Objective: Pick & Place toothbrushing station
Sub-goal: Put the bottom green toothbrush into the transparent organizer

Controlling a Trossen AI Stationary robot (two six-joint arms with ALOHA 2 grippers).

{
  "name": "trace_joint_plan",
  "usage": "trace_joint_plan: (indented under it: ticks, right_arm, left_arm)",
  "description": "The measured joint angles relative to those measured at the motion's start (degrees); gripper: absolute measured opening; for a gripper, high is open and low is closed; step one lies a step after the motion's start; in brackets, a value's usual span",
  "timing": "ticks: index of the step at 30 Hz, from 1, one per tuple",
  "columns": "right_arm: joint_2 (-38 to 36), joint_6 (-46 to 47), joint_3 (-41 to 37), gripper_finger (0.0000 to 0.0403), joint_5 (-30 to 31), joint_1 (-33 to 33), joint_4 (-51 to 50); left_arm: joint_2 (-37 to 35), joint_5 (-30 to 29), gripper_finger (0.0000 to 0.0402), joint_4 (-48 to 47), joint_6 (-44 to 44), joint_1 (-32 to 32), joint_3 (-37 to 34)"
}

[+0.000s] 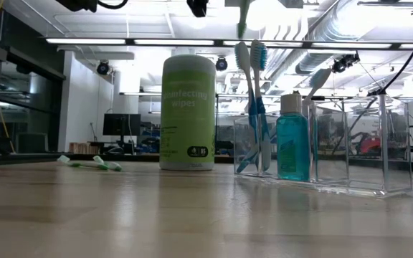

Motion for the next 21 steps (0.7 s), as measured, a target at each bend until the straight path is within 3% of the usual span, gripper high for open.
trace_joint_plan:
  ticks: [10, 15, 21]
  right_arm:
    - [0.0, 2.2, 0.0, 0.0005, 13.9, 8.6, -1.8]
    - [0.0, 9.8, 0.0, 0.0003, 22.7, 13.5, -6.1]
    - [0.0, 21.4, 0.0, 0.0003, 27.2, 16.8, -15.3]
  left_arm:
    - [0.0, 0.2, 0.0163, 0.1, -2.2, -1.0, 0.0]
    - [0.0, -1.0, 0.0163, 0.1, -2.2, -2.6, 0.0]
    - [0.0, -1.7, 0.0163, -0.1, -2.2, -4.1, 0.0]
